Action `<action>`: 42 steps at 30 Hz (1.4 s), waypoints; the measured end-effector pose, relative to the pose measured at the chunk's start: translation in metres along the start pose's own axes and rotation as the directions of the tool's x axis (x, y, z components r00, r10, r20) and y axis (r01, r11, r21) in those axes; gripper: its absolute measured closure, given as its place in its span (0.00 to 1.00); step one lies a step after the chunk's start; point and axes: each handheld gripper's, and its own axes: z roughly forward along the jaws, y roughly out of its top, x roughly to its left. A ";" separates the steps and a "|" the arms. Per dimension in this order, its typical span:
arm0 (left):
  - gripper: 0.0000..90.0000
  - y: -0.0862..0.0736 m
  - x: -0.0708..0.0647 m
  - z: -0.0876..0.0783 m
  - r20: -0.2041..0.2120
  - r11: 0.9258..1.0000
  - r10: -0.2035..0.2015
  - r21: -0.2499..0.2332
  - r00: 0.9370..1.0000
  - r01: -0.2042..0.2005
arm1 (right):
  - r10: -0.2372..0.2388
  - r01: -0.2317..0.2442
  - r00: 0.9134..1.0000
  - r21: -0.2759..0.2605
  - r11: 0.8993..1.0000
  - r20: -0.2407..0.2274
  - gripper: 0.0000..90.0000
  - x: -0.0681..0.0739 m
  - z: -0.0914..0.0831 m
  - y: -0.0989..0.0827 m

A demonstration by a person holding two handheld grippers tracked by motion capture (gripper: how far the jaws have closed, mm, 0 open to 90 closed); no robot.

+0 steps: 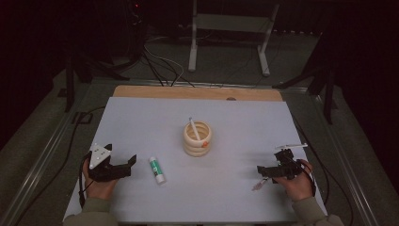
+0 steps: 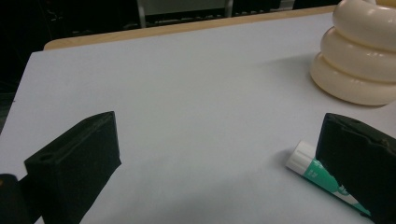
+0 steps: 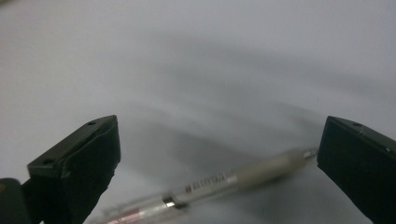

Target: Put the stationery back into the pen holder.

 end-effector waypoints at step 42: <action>0.00 0.000 -0.001 0.001 0.003 1.000 0.002 0.004 1.000 -0.002 | -0.010 0.002 0.991 0.060 0.998 0.135 0.56 0.014 0.010 -0.014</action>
